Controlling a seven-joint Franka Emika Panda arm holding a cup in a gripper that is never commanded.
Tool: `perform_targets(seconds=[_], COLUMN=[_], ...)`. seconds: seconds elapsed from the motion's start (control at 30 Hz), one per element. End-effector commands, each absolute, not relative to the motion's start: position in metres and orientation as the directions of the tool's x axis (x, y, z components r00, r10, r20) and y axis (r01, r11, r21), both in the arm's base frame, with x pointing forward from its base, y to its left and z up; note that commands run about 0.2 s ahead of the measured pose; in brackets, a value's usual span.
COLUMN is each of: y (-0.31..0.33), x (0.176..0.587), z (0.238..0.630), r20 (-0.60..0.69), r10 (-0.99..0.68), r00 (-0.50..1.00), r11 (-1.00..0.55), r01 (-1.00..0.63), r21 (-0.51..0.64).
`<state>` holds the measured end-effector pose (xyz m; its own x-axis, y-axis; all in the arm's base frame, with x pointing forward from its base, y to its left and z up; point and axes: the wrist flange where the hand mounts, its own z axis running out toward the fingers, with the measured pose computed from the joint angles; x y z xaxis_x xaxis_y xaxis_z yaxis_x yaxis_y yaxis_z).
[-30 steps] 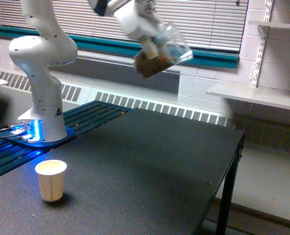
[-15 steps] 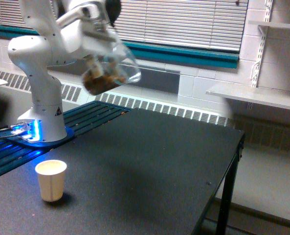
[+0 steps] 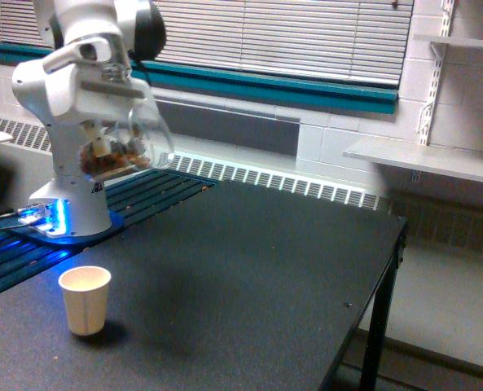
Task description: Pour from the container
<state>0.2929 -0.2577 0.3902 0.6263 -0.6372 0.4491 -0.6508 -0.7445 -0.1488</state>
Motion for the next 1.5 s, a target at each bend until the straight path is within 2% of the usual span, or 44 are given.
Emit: perform_targets(seconds=[0.03, 0.5, 1.5], y=[-0.266, -0.273, -0.276], x=[0.269, 0.236, 0.203], z=[0.383, 0.364, 0.329], r20=[0.458, 0.437, 0.386], r10=[-0.615, -0.627, -0.599], r00=[0.642, 0.645, 0.701], r11=[-0.756, -0.737, -0.746], r01=[-0.646, -0.673, -0.664], r21=[-0.110, -0.062, 0.049])
